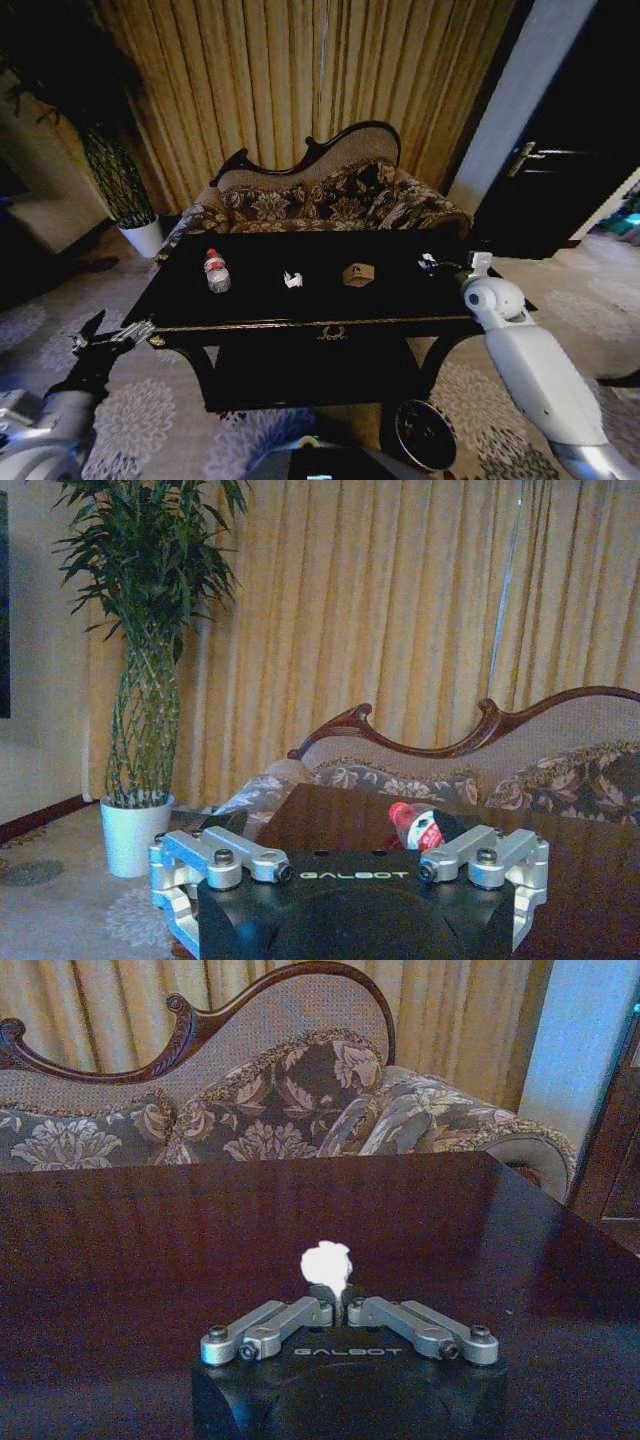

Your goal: Move to the front of the table and place the trash on the table into the trash bin.

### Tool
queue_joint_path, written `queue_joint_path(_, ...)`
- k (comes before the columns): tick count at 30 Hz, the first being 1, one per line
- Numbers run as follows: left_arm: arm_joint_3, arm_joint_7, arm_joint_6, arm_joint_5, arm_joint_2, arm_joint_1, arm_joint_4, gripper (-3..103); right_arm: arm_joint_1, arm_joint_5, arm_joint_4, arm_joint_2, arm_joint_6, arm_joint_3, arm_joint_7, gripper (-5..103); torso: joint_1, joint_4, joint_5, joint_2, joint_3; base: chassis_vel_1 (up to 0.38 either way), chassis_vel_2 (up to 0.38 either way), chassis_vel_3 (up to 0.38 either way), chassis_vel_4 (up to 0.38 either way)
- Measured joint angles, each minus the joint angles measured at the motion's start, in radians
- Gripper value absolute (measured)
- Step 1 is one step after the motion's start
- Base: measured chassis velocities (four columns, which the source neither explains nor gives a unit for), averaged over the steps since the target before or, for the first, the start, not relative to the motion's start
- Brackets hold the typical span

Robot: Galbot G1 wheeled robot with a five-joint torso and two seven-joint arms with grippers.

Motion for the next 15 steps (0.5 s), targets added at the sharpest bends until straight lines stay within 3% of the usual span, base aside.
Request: queue_joint_path(15,-0.003,0.016,-0.001,0.000,0.002,0.002,0.005,100,-0.012,-0.004,0.005,0.002,0.005,0.009,-0.002,1,0.000,0.0000,0.0000,0.000,0.000,0.000,0.000,0.000,0.000)
